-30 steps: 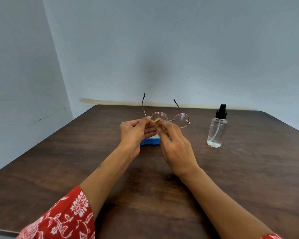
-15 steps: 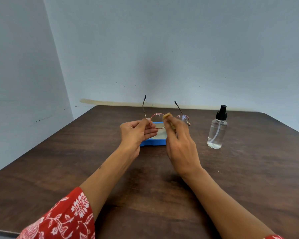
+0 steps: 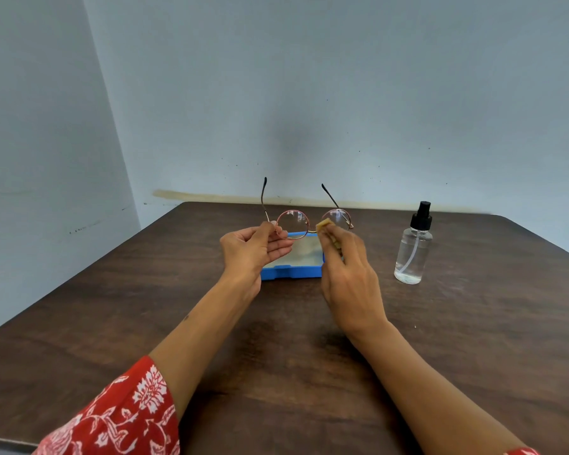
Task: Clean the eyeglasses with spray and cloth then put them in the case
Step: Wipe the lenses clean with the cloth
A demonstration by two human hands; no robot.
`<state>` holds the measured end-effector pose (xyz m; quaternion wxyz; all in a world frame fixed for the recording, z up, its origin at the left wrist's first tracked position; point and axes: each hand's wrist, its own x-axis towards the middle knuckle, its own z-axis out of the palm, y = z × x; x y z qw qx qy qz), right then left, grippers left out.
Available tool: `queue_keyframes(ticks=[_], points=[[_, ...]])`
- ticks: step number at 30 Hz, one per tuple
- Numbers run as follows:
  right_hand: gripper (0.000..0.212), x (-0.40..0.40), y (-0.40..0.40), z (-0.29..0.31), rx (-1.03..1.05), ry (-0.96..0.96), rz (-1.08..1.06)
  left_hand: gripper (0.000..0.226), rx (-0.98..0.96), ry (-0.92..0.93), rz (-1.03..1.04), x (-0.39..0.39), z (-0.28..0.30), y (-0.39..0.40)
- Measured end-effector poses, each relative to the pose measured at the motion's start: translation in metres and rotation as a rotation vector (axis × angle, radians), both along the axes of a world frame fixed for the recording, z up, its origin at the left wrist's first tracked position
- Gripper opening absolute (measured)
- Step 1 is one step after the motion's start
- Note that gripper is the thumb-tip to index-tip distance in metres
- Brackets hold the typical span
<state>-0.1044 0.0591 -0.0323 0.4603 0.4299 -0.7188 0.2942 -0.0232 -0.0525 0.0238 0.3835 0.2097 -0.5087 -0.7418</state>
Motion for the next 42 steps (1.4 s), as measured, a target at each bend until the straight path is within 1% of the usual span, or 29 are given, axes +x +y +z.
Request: queue_keyframes(ticks=[6, 8, 11, 14, 18, 20, 23, 25, 28, 31, 32, 34, 36, 38, 40, 42], points=[[0.036, 0.009, -0.006, -0.001, 0.091, 0.079, 0.104, 0.016, -0.002, 0.002, 0.003, -0.001, -0.004, 0.001], [0.037, 0.006, -0.005, -0.002, 0.047, 0.04, 0.094, 0.016, 0.003, 0.007, 0.011, -0.001, -0.003, 0.0], [0.034, -0.005, 0.001, -0.002, -0.074, -0.038, 0.023, 0.015, 0.018, 0.027, 0.023, -0.001, 0.0, -0.002], [0.045, -0.01, 0.004, -0.002, -0.122, -0.11, 0.031, 0.012, 0.026, 0.025, 0.045, -0.001, 0.001, -0.002], [0.042, 0.0, 0.001, 0.0, -0.049, -0.036, 0.138, 0.012, 0.028, 0.014, 0.074, -0.002, -0.001, -0.002], [0.045, 0.002, 0.001, 0.002, -0.076, -0.023, 0.162, 0.013, 0.029, 0.009, 0.088, -0.003, -0.002, -0.003], [0.045, -0.003, 0.006, 0.004, -0.224, -0.137, 0.12, 0.013, 0.025, -0.003, 0.077, -0.002, -0.002, -0.003], [0.043, -0.006, 0.009, 0.004, -0.253, -0.187, 0.072, 0.015, 0.011, -0.013, 0.04, -0.002, -0.001, -0.001], [0.041, -0.005, 0.005, 0.002, -0.198, -0.172, 0.091, 0.018, 0.0, -0.012, 0.005, -0.002, 0.0, 0.004], [0.042, 0.001, 0.0, 0.001, -0.039, -0.089, 0.143, 0.018, -0.008, -0.007, 0.016, -0.001, 0.0, 0.004], [0.042, 0.002, -0.001, 0.001, -0.014, -0.071, 0.147, 0.017, -0.009, -0.005, 0.021, 0.0, 0.0, 0.003], [0.043, -0.001, 0.001, 0.0, -0.073, -0.11, 0.127, 0.017, -0.008, 0.001, 0.026, 0.0, 0.001, 0.001], [0.042, -0.006, 0.004, 0.001, -0.207, -0.199, 0.086, 0.016, -0.009, 0.004, 0.022, 0.001, 0.002, 0.0], [0.041, -0.009, 0.007, 0.001, -0.258, -0.231, 0.048, 0.017, -0.016, -0.006, 0.014, 0.001, 0.002, 0.001], [0.039, -0.009, 0.006, 0.001, -0.229, -0.191, 0.055, 0.017, -0.019, -0.01, 0.007, 0.0, 0.002, 0.004], [0.041, -0.003, 0.002, 0.0, -0.133, -0.135, 0.104, 0.017, -0.022, -0.006, 0.007, 0.001, 0.001, 0.005]])
